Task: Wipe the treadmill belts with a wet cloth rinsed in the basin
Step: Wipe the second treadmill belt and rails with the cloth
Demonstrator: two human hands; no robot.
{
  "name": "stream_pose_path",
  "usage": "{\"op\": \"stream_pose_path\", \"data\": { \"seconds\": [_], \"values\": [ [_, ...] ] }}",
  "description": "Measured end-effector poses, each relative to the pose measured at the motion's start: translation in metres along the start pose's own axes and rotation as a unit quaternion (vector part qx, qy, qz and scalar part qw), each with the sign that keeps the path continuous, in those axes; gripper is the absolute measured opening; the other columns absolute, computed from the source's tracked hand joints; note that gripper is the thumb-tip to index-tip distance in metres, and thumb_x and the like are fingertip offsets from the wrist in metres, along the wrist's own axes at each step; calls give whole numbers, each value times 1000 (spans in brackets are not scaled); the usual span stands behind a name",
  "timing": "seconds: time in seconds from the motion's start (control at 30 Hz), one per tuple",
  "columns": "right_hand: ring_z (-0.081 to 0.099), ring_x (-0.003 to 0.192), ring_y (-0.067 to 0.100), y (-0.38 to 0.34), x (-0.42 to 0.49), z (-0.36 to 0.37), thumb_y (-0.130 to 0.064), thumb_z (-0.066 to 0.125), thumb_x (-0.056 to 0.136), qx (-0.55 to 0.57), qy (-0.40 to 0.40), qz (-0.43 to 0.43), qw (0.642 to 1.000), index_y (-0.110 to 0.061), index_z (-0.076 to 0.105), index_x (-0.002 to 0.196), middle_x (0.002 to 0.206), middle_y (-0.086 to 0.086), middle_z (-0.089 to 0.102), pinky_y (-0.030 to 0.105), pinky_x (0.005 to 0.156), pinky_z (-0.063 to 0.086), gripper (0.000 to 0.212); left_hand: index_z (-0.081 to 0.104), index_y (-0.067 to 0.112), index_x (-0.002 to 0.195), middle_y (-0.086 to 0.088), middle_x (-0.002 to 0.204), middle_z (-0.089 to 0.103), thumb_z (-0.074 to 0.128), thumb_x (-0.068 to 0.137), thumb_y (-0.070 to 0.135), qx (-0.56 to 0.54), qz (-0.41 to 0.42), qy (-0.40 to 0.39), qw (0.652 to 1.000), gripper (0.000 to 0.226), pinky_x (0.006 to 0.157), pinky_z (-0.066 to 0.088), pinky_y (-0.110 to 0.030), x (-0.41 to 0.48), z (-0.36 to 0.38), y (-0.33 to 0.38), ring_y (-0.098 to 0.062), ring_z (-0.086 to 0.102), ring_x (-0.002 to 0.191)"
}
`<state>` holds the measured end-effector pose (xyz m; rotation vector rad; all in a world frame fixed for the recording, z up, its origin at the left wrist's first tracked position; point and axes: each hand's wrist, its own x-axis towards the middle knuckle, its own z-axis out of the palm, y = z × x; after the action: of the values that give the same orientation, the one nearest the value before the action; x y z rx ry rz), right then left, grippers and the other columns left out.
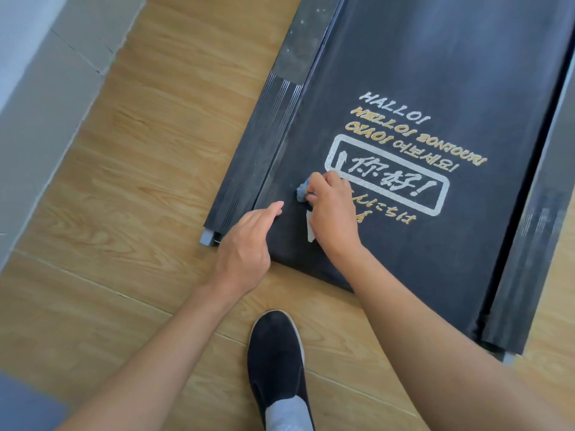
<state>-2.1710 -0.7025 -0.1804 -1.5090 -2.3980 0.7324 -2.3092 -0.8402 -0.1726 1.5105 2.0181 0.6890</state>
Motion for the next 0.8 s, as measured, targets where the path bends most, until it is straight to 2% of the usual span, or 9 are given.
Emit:
{"op": "stream_pose_path", "data": {
  "seconds": [0.07,0.17,0.3,0.37,0.47,0.57,0.7,0.77,0.8],
  "values": [
    [37,83,23,-8,-38,9,4,55,91,2,-15,-34,999,-19,48,90,97,-2,46,34,66,32,24,52,14,152,5,133,68,35,88,-2,62,24,23,998,68,101,43,-34,1,-4,-8,-16,60,124],
    [35,83,20,-16,-90,16,-3,55,96,17,-84,-86,993,-22,46,91,99,-7,44,27,69,25,22,55,12,150,4,125,69,42,84,-6,102,48,24,993,69,102,40,-36,11,-12,-15,-19,62,120],
    [36,81,23,-16,-40,17,3,54,90,0,-62,-72,995,-20,49,89,95,-4,45,36,65,35,23,66,14,130,5,112,68,41,81,-3,116,63,35,991,58,99,44,-42,22,-20,-12,-23,60,120],
    [37,81,25,-25,8,18,5,52,88,-8,-38,-58,998,-18,51,87,93,-1,46,40,66,38,23,68,15,116,4,110,69,38,80,-2,122,39,47,991,50,104,38,-37,19,-23,-17,-23,57,126],
    [41,81,27,-34,52,20,5,49,87,-10,-9,-42,999,-17,50,86,92,2,47,45,72,43,22,65,16,110,6,125,68,45,77,-5,115,16,46,992,45,110,28,-36,8,-23,-19,-22,48,140],
    [39,81,25,-39,14,27,3,54,90,13,-10,-27,999,-19,49,88,94,0,47,46,67,45,23,62,17,122,2,156,49,67,82,4,105,8,23,994,43,118,25,-40,-2,-14,-23,-21,37,150],
    [35,83,22,-44,-77,26,-12,52,95,13,-101,-134,986,-27,47,90,98,-7,44,39,61,43,16,56,16,131,5,163,40,78,77,13,21,-25,15,999,58,119,24,-30,-1,-14,-36,-17,38,150],
    [36,83,21,-34,-58,20,-17,43,96,3,-127,-182,975,-29,45,89,98,-4,46,40,61,42,14,55,14,135,5,164,39,76,76,10,3,-11,3,1000,62,122,27,-34,-3,-18,-43,-16,36,152],
    [37,82,23,-29,-34,21,-12,45,93,-5,-115,-187,976,-27,48,89,97,-1,47,43,64,42,16,55,14,137,5,165,38,75,77,10,0,-3,-6,1000,64,124,27,-35,-3,-22,-46,-16,35,153]
  ]
}}
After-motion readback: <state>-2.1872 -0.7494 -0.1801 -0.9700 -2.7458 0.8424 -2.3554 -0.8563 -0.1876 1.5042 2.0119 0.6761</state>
